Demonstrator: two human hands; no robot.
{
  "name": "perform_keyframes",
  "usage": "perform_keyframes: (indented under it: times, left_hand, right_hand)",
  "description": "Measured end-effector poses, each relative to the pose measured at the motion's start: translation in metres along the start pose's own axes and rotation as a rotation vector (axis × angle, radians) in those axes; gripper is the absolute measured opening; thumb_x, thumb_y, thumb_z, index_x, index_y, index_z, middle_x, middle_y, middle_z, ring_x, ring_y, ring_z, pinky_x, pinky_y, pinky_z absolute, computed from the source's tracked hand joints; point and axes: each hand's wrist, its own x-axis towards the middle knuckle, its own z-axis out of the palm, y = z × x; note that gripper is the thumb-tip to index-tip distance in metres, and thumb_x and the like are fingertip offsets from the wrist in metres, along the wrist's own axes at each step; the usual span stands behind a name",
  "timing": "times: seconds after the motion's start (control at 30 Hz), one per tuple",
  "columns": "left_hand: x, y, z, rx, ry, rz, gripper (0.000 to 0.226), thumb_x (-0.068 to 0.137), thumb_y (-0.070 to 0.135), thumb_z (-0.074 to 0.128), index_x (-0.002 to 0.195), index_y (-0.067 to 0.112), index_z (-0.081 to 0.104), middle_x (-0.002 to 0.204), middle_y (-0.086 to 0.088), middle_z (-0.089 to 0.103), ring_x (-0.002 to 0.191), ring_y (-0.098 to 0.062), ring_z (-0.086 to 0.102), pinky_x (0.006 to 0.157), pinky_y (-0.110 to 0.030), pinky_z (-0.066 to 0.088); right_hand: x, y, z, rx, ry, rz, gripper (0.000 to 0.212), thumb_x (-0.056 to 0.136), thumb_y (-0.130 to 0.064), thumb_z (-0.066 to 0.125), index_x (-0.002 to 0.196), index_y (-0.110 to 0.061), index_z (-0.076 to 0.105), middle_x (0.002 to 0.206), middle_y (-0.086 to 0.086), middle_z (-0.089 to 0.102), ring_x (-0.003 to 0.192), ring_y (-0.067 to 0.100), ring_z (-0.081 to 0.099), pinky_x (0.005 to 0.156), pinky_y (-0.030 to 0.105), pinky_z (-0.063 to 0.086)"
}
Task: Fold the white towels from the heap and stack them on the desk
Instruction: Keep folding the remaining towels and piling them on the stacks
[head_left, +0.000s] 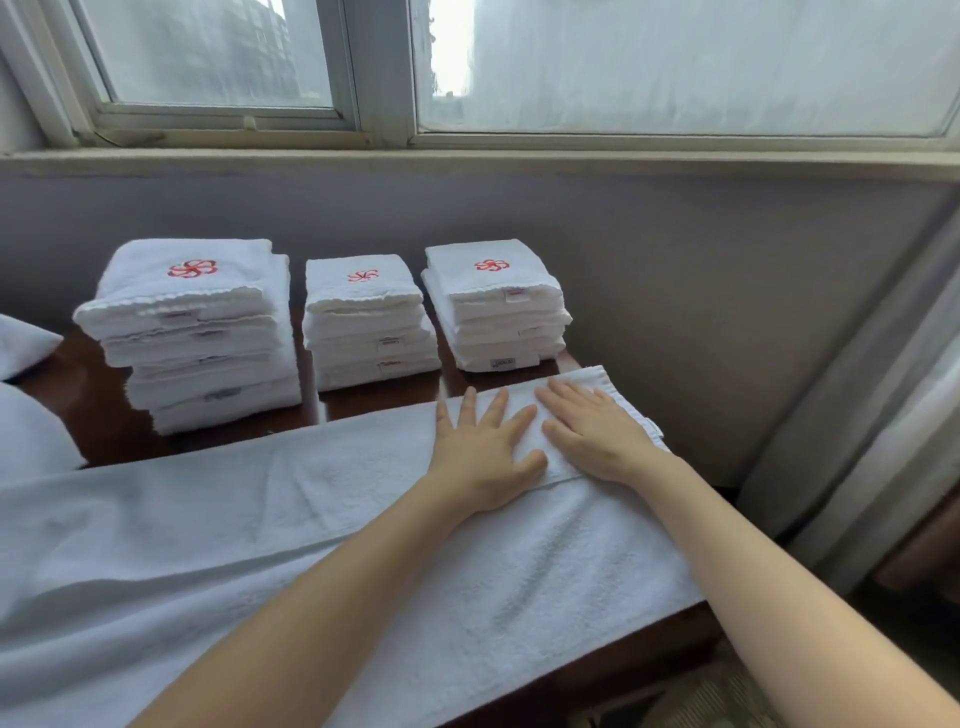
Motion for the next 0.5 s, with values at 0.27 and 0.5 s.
perform_keyframes:
  times: [0.27,0.5]
  left_hand:
    - [-0.020,0.013,-0.012,-0.196,0.169,-0.004,0.045,0.103,0.037,0.031,0.141,0.017,0.046,0.151,-0.005,0.040,0.142,-0.022,0.029,0.117,-0.041,0.017]
    - [-0.087,-0.077,-0.031,-0.056,0.207,-0.220,0.049,0.104,0.039,0.030,0.149,0.021,0.038,0.158,-0.002,0.032,0.148,-0.020,0.021,0.120,-0.041,0.012]
  right_hand:
    - [-0.014,0.006,-0.009,-0.022,-0.001,0.061,0.052,0.103,-0.025,0.030,0.155,-0.021,0.024,0.164,-0.002,0.013,0.150,0.010,0.007,0.121,0.041,-0.001]
    - [-0.001,-0.111,0.018,0.194,0.014,-0.177,0.050,0.104,-0.030,0.040,0.153,-0.022,0.031,0.161,-0.003,0.027,0.149,0.008,0.016,0.122,0.032,0.006]
